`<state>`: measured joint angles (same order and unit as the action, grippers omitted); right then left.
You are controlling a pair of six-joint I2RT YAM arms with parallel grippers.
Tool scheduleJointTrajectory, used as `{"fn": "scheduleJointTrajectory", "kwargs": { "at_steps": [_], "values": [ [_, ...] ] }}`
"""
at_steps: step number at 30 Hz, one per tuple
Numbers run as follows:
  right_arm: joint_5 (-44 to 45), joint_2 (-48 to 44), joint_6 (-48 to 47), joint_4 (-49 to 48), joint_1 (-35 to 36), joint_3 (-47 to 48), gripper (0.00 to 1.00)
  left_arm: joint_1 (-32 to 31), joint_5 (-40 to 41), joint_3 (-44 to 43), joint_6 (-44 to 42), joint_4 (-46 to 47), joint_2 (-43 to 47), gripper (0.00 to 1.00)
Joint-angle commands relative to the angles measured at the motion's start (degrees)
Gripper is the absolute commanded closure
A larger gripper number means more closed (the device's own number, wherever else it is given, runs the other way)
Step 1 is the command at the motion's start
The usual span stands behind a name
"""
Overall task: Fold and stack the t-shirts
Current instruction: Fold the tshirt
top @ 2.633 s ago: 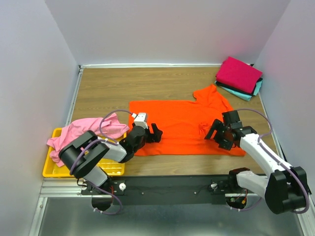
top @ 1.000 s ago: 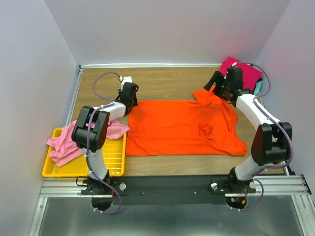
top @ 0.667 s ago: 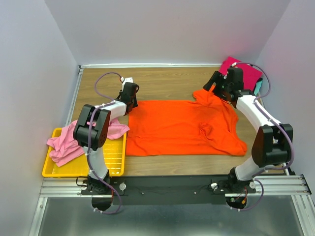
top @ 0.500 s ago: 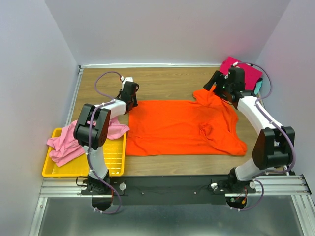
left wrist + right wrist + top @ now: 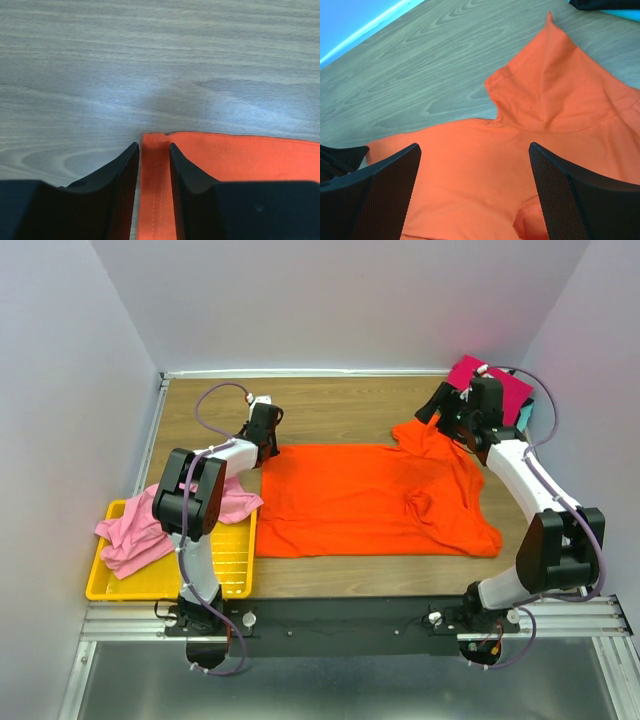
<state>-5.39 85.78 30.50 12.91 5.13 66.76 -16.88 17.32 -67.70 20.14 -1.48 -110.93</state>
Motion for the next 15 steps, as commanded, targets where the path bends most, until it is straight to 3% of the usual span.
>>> {"fn": "scheduleJointTrajectory", "kwargs": {
  "at_steps": [1,12,15],
  "values": [
    [-1.29,-1.58,-0.88,-0.78,-0.47,-1.19,0.05,0.36,-0.71,-1.11,-0.8,-1.6,-0.69,0.69],
    [-1.03,1.49,-1.58,-1.13,-1.26,0.82,0.05,0.36,-0.89,-0.94,-1.42,-1.51,-0.69,0.99],
    [1.07,6.32,-2.37,-1.04,-2.66,3.02,0.05,0.36,-1.32,-1.03,-1.77,-1.43,-0.69,1.0]
  ]
}}
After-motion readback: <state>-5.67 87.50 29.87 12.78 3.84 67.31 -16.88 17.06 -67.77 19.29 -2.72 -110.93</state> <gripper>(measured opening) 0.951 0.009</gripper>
